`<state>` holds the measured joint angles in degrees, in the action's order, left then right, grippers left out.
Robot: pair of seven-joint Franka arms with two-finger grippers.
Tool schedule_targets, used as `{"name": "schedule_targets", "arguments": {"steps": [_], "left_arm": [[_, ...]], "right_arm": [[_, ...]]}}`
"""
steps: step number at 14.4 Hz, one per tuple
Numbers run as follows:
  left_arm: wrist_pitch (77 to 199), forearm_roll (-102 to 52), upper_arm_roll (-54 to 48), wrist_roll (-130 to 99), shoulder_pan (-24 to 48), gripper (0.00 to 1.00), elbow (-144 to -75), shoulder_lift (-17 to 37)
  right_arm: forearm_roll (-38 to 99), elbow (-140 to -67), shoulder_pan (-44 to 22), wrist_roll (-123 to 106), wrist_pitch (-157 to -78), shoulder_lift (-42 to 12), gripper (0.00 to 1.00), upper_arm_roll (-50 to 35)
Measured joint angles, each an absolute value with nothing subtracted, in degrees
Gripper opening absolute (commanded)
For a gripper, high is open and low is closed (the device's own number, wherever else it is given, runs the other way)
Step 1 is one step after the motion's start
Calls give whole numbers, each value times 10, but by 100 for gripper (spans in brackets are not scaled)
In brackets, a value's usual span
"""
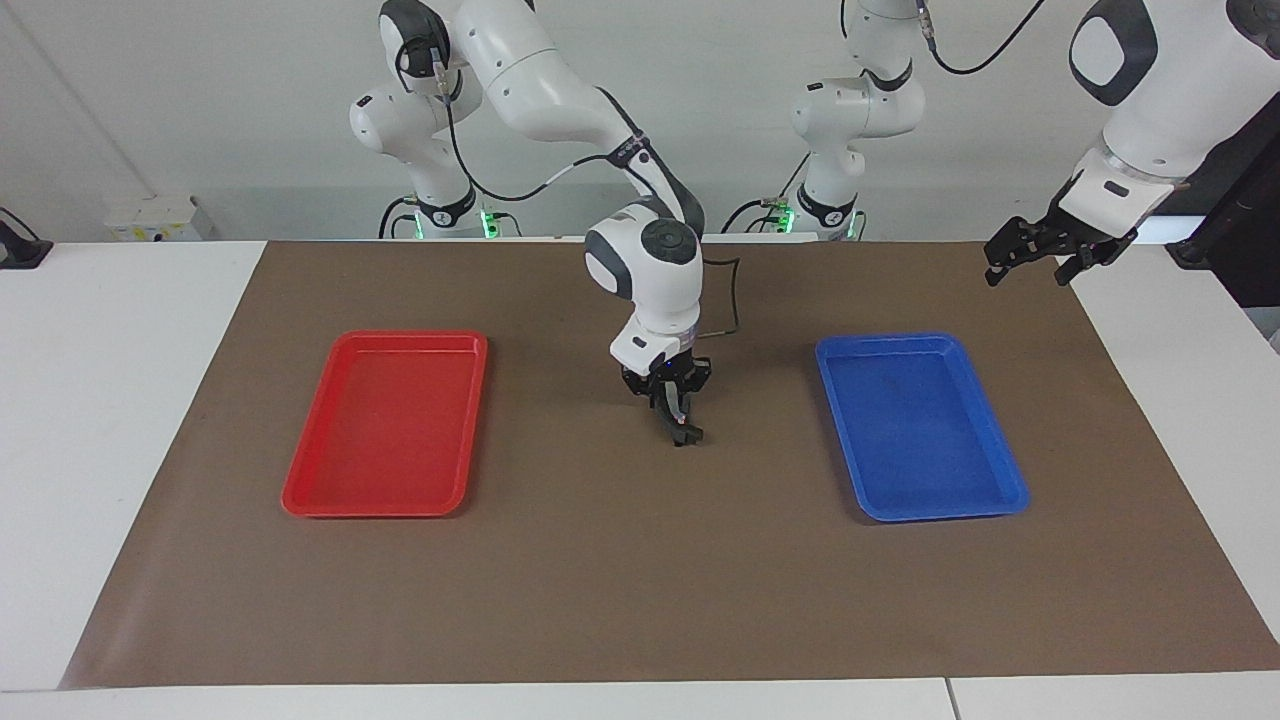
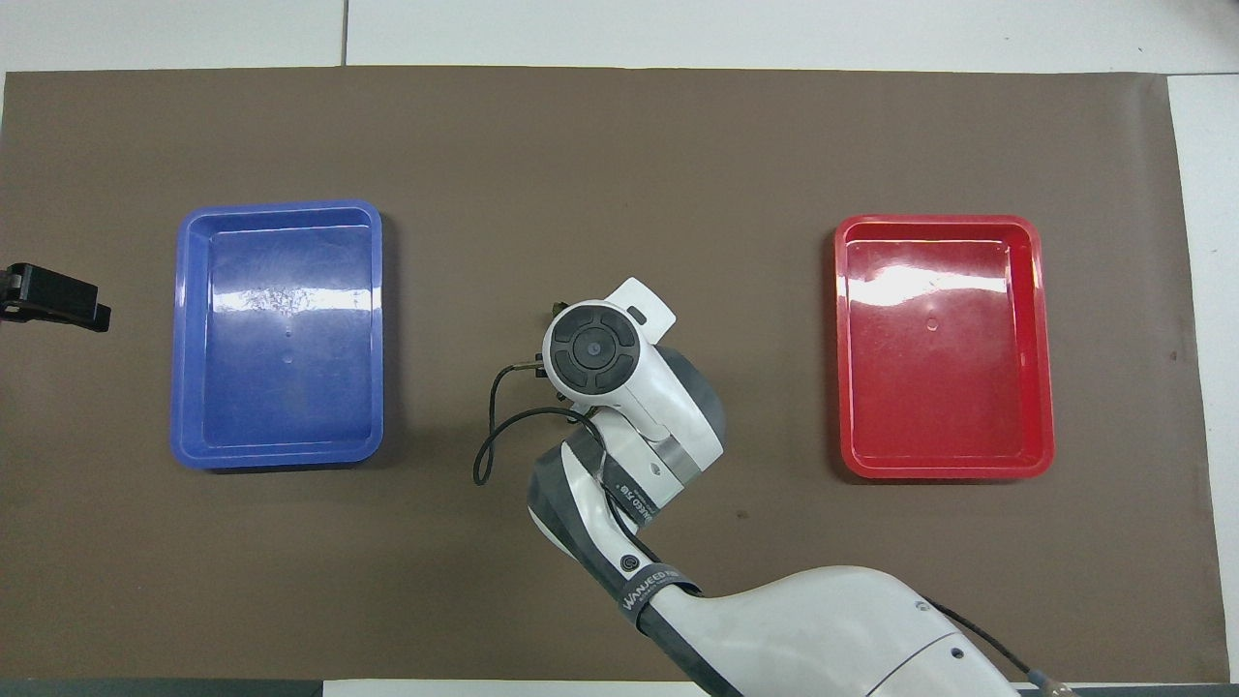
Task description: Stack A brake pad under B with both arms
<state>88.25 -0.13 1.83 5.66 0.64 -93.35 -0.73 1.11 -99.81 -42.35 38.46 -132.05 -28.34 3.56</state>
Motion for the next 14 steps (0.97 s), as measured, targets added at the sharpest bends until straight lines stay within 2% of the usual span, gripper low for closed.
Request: {"name": "schedule_targets", "arguments": {"steps": [14], "left_arm": [[883,-1,18,57,6,99,-934,-7]], "right_arm": [[11,-993,-424,384,-1340,-290,100,38]]}}
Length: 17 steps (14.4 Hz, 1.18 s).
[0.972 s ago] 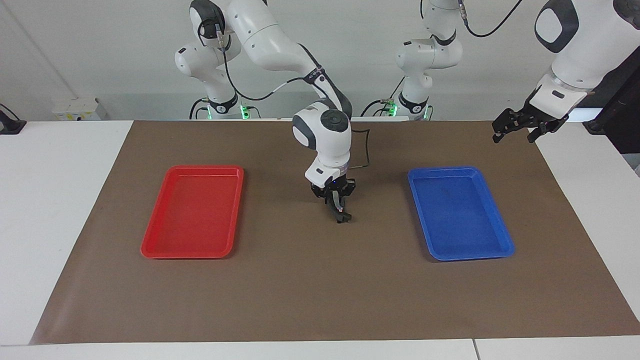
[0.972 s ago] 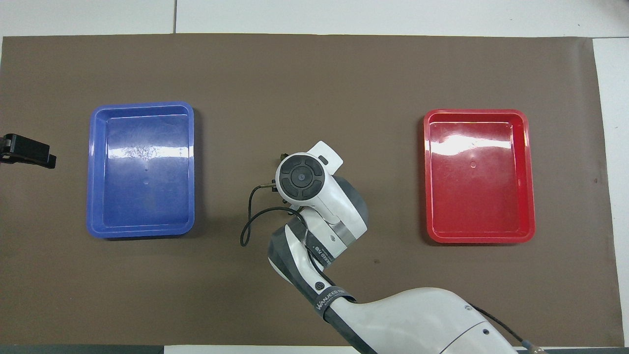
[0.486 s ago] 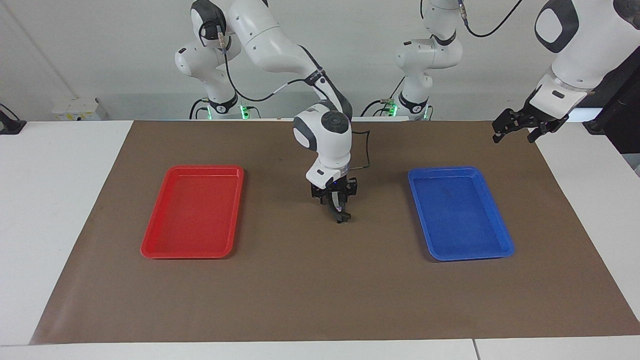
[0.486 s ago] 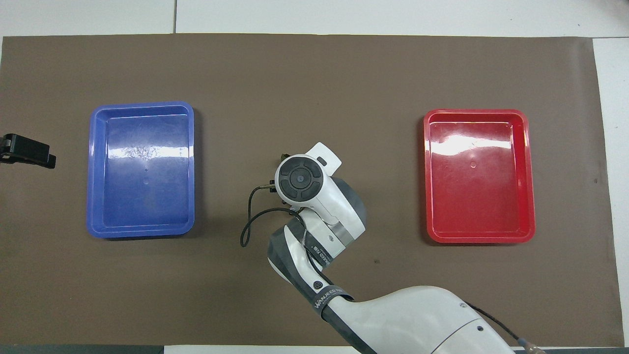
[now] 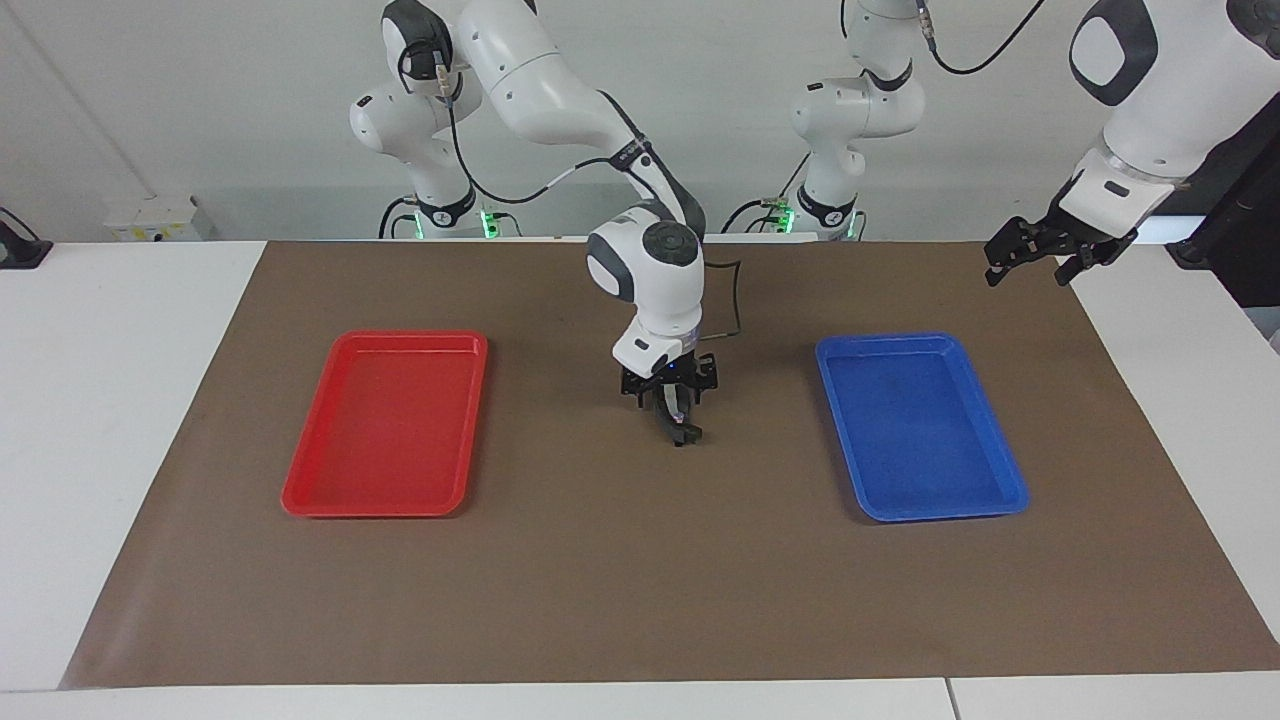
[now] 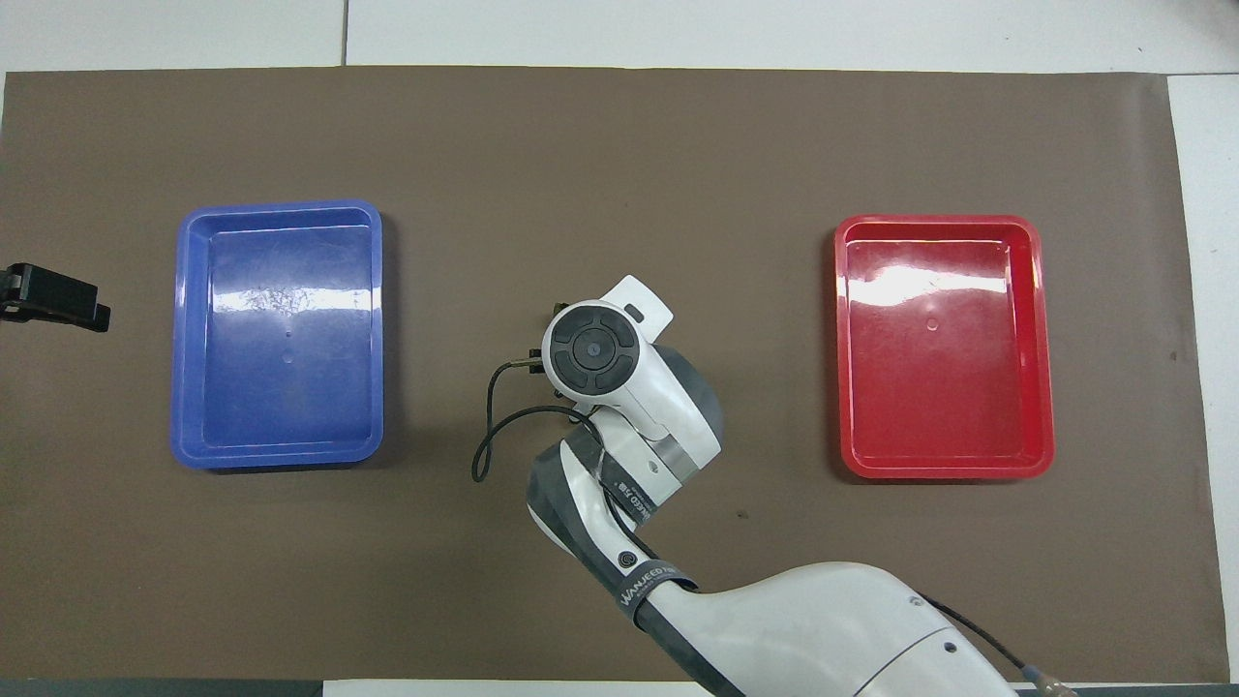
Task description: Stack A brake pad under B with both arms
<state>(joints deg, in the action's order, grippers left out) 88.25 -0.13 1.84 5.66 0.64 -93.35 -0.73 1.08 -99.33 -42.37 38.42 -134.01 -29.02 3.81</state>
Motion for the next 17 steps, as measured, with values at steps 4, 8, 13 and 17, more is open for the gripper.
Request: {"name": "schedule_targets", "arguments": {"steps": [4,8,13,17], "left_arm": [[883,-1,18,57,6,99,-934,-7],[883,-1,18,57,6,99,-934,-7],[883,-1,18,57,6,99,-934,-7],[883,-1,18,57,6,99,-934,-7]], "right_arm": [[-16,-992,-406,384,-1387,-290,100,46],[-38,-988,-357,373,-1395,-280,100,47],[-38,-978,-297,325,-1303,-189,100,48],[-38,-977,-253,253,-1184,-96,100,48]]}}
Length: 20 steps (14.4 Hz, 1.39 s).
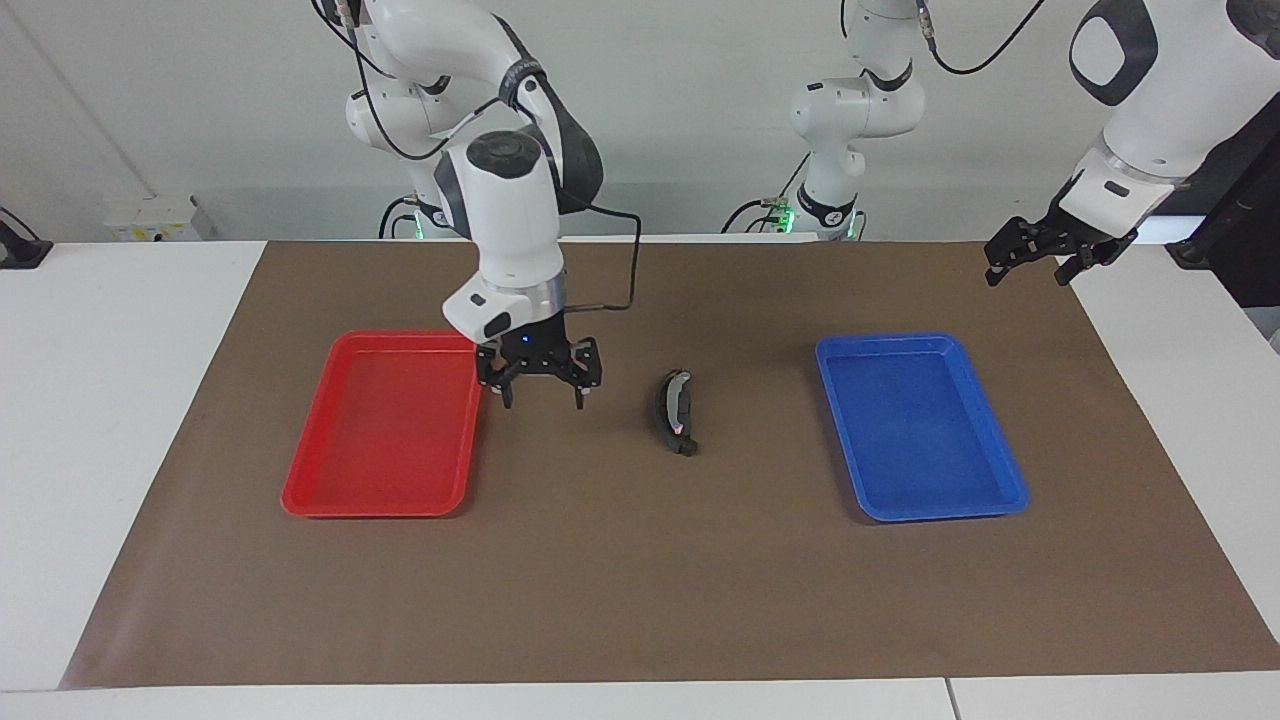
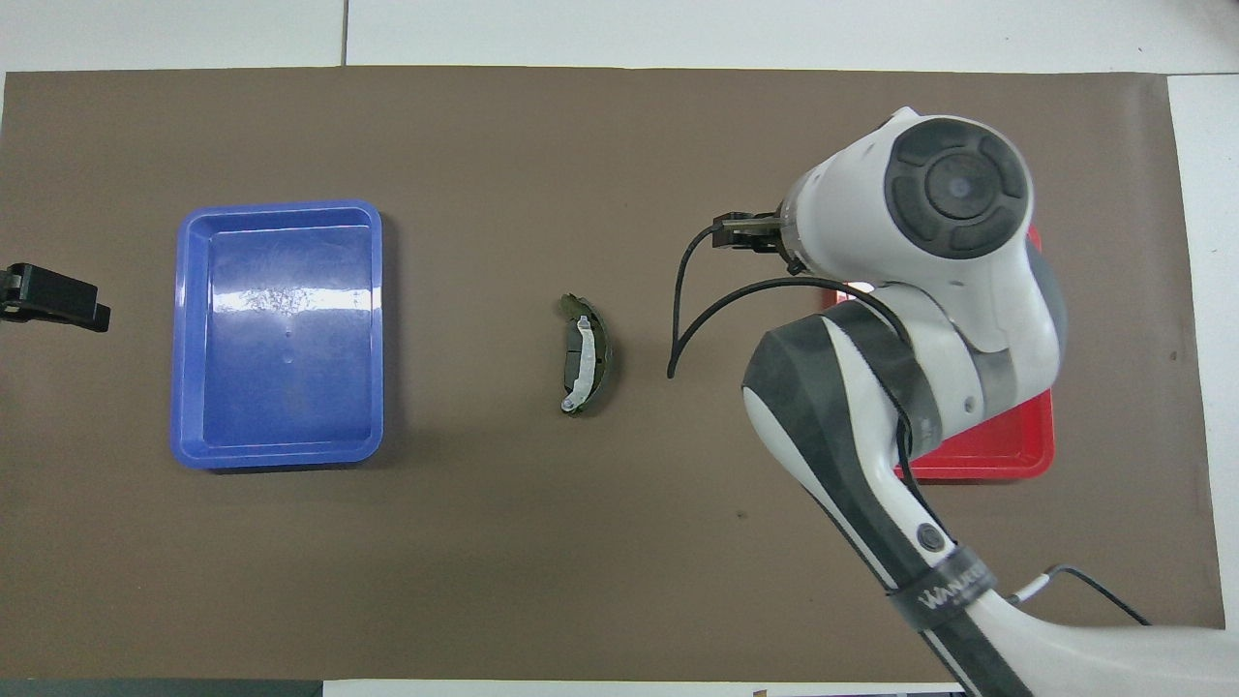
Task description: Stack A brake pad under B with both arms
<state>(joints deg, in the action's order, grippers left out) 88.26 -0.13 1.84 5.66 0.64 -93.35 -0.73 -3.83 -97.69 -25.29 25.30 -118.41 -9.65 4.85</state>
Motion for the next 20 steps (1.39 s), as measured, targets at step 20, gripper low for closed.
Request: {"name": "schedule_targets", "arguments": {"steps": [20], "left_arm": [[883,-1,18,57,6,99,-934,-7]], "right_arm": [[-33,-910,-30,30,-845,27,100,44]]}}
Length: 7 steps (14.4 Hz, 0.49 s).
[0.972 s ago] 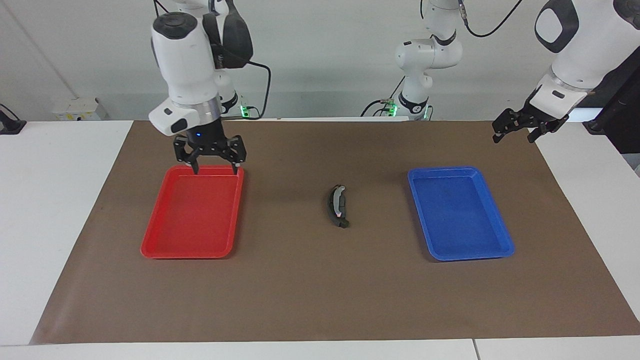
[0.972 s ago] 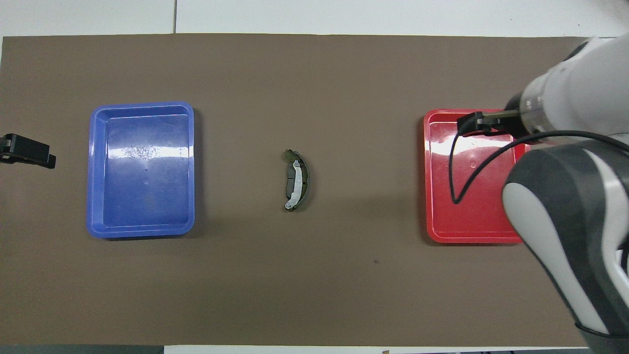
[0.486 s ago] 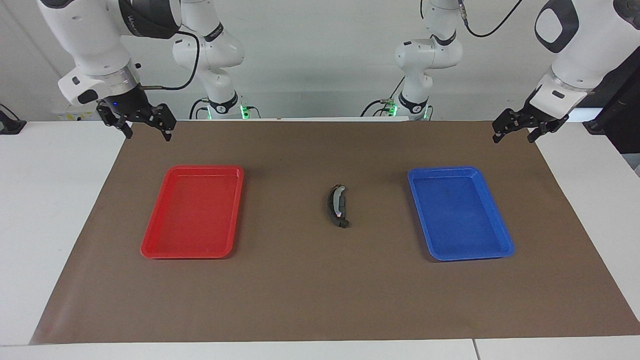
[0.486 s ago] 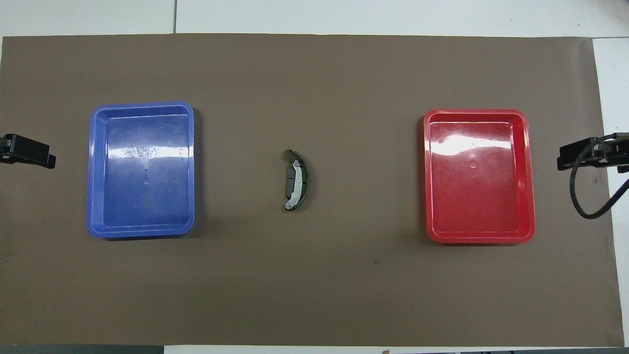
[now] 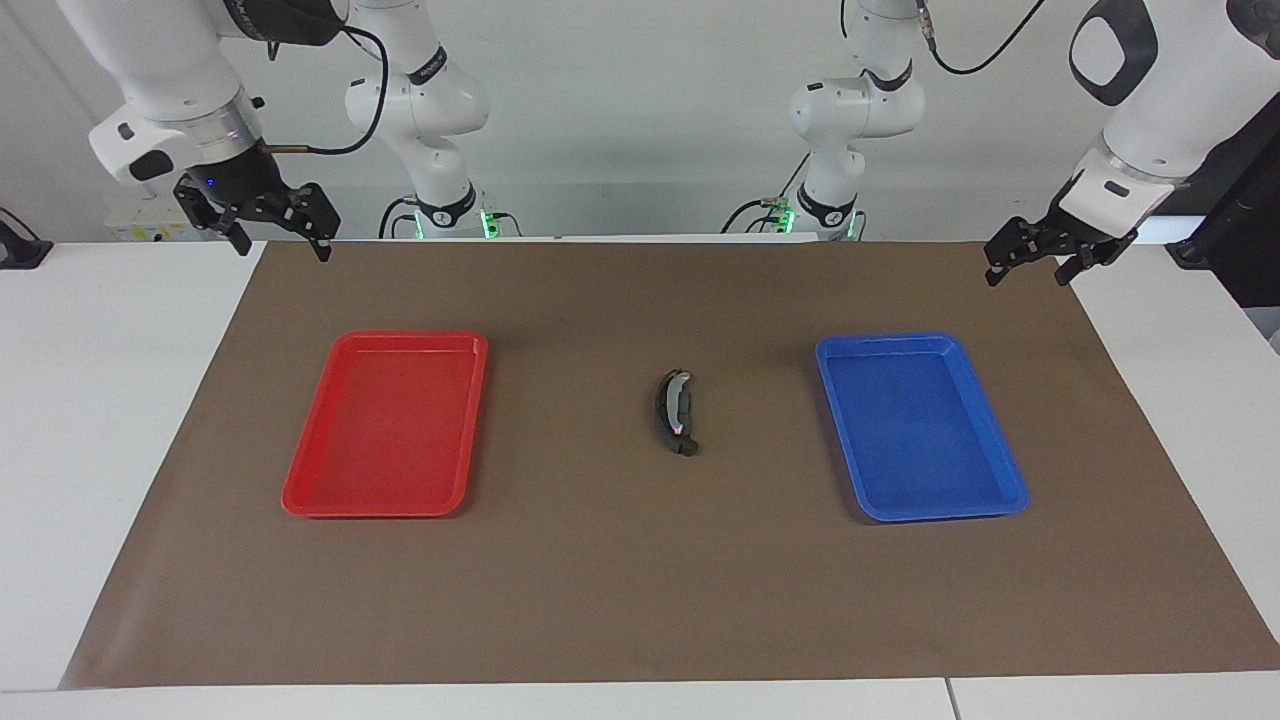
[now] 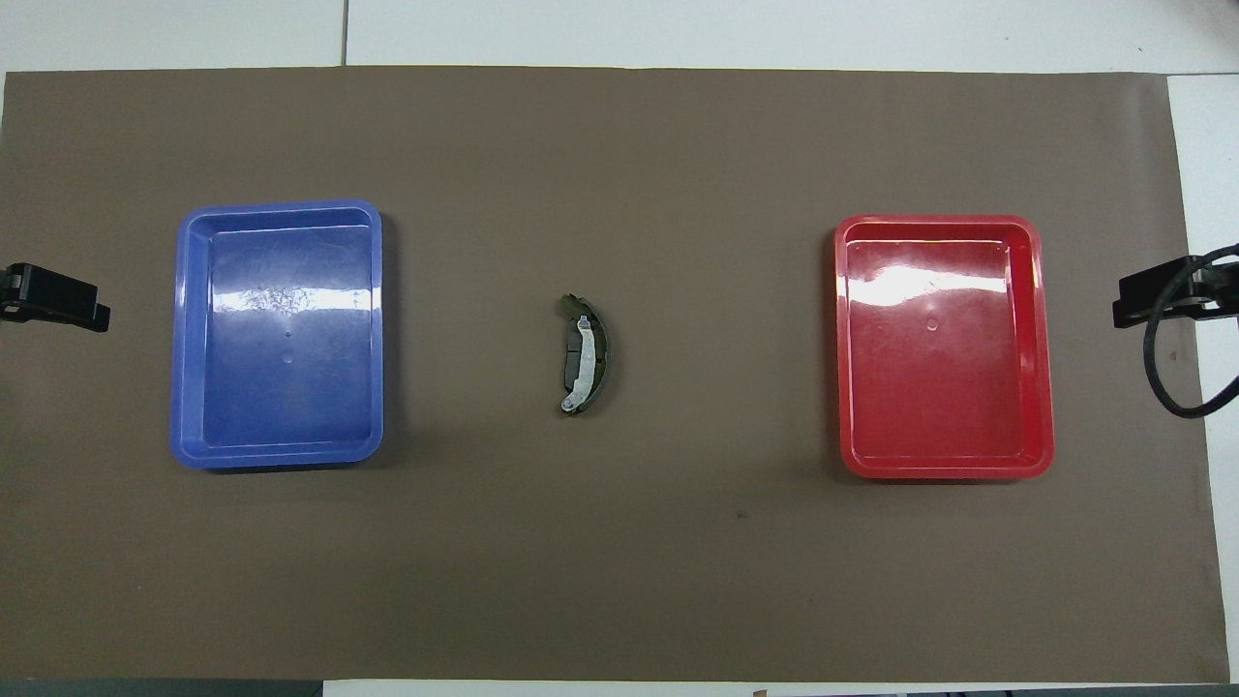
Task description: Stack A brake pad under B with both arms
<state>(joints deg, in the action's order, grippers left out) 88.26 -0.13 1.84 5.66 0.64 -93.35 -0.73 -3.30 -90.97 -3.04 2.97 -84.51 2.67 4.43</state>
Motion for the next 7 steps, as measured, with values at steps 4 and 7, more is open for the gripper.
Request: {"name": "schedule_targets", "arguments": {"steps": [4,7], "left_arm": [[883,-1,18,57,6,99,-934,-7],[883,-1,18,57,6,99,-934,-7]], "right_arm": [[-25,-910,-34,30,-845,25,100,43],[-11,-911,-34,30,-845,25,100,40]]}}
